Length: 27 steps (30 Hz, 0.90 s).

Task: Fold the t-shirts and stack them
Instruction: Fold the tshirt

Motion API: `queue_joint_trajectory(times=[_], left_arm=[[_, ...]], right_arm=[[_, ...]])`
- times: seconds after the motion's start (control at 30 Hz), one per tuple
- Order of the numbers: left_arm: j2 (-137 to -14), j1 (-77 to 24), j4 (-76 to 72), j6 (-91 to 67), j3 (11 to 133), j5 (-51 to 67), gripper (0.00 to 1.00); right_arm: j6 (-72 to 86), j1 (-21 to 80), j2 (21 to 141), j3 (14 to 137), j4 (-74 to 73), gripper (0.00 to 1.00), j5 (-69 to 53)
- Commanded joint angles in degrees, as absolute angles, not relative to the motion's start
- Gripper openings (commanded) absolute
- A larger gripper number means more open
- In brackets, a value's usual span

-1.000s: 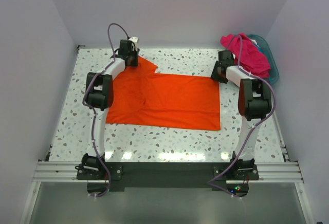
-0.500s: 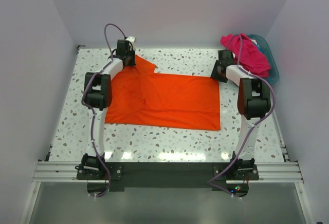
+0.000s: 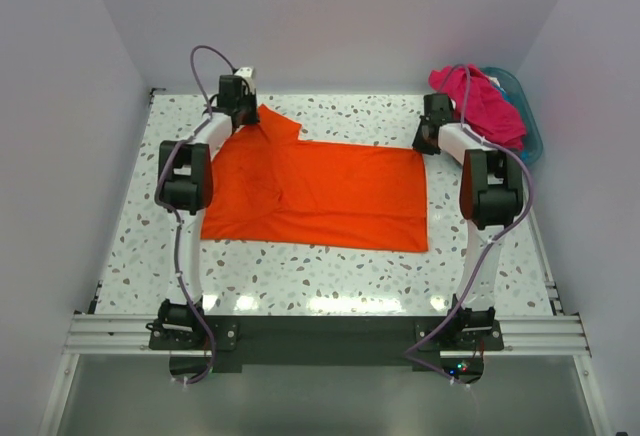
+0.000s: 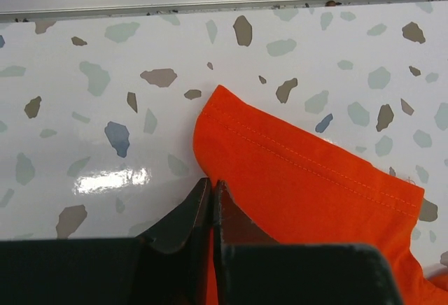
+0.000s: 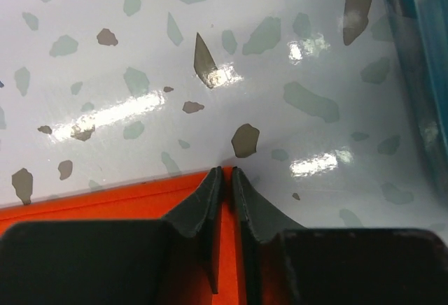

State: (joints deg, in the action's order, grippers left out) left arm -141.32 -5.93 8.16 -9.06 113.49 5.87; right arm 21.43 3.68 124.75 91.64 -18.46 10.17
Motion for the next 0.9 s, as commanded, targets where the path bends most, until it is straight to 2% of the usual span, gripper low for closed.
queue_joint_trajectory(times=[0.0, 0.1, 0.43, 0.73, 0.87], left_arm=[[-137.1, -4.0, 3.0, -11.5, 113.0, 8.4, 0.00], [-137.5, -3.0, 1.8, -12.4, 113.4, 10.3, 0.00], [-140.7, -1.6, 1.1, -14.1, 120.1, 14.3, 0.00], [-135.4, -1.1, -2.5, -15.9, 115.0, 14.7, 0.00], [-131.4, -0.4, -4.7, -16.6, 107.9, 14.5, 0.00]], right_arm=[[21.6, 3.4, 126.0, 94.3, -18.1, 0.11, 8.5], [22.1, 3.3, 126.0, 95.3, -17.5, 0.00, 6.9], [22.7, 3.3, 126.6, 98.3, -13.6, 0.00, 3.6], [22.8, 3.3, 122.0, 94.5, -10.9, 0.00, 2.8], [23.2, 3.3, 119.0, 91.7, -9.8, 0.00, 2.3]])
